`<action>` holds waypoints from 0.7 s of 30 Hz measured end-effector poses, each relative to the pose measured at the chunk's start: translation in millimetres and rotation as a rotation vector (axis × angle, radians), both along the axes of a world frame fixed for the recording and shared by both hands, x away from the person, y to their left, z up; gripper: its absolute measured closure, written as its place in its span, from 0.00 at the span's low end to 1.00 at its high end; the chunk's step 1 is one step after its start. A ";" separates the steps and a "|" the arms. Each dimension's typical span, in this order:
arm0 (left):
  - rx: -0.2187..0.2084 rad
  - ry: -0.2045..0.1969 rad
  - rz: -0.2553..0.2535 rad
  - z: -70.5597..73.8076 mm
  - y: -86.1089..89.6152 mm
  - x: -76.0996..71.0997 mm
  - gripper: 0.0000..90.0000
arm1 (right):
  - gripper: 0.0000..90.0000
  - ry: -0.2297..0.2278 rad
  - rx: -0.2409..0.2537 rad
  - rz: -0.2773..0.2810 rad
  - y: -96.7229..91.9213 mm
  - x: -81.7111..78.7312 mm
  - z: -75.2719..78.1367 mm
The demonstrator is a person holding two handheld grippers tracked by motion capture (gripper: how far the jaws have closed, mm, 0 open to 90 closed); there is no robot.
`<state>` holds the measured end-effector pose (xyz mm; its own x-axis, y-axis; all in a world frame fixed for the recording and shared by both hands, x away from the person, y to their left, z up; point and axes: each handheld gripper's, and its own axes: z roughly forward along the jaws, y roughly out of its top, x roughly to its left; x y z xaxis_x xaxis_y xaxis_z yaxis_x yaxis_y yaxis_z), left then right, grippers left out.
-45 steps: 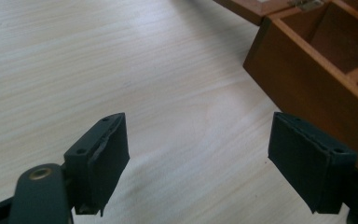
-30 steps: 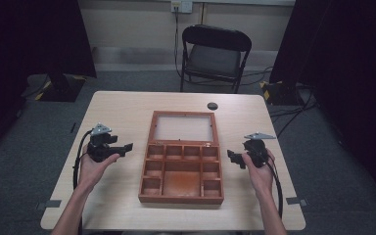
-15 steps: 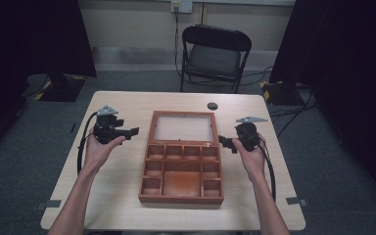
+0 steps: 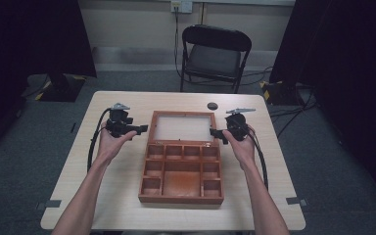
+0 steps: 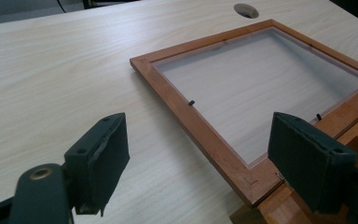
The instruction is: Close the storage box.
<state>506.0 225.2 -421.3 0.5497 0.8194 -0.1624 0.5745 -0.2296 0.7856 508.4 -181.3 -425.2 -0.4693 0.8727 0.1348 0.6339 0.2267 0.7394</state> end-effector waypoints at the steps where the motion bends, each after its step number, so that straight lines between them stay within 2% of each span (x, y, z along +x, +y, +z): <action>1: -0.017 0.007 -0.003 -1.4 -1.4 1.8 0.23 | 0.19 0.005 -0.005 -0.004 0.9 0.7 -0.5; 3: 0.003 0.015 0.003 -4.8 -3.9 5.5 0.24 | 0.19 0.015 -0.016 -0.009 2.5 5.0 -3.9; 5: -0.003 0.031 0.001 -9.1 -6.8 8.6 0.24 | 0.19 0.020 -0.017 -0.010 2.4 6.8 -5.8; 6: -0.015 0.051 -0.006 -16.0 -9.7 11.5 0.24 | 0.19 0.041 -0.006 -0.015 3.5 9.5 -10.4; 9: -0.018 0.096 -0.015 -29.4 -12.5 15.8 0.24 | 0.19 0.062 -0.038 -0.008 8.6 11.0 -18.4; 13: -0.027 0.128 -0.005 -38.4 -16.6 16.7 0.24 | 0.19 0.077 -0.041 -0.003 11.2 12.3 -25.8; 14: -0.024 0.137 -0.017 -39.5 -20.5 16.7 0.25 | 0.19 0.099 -0.024 -0.018 10.4 13.7 -31.4; 16: -0.017 0.130 -0.024 -39.4 -24.3 16.9 0.27 | 0.18 0.108 -0.006 -0.017 9.5 15.5 -35.0; 21: -0.011 0.143 -0.029 -42.2 -29.3 18.6 0.28 | 0.16 0.119 0.037 -0.008 10.6 18.3 -39.6</action>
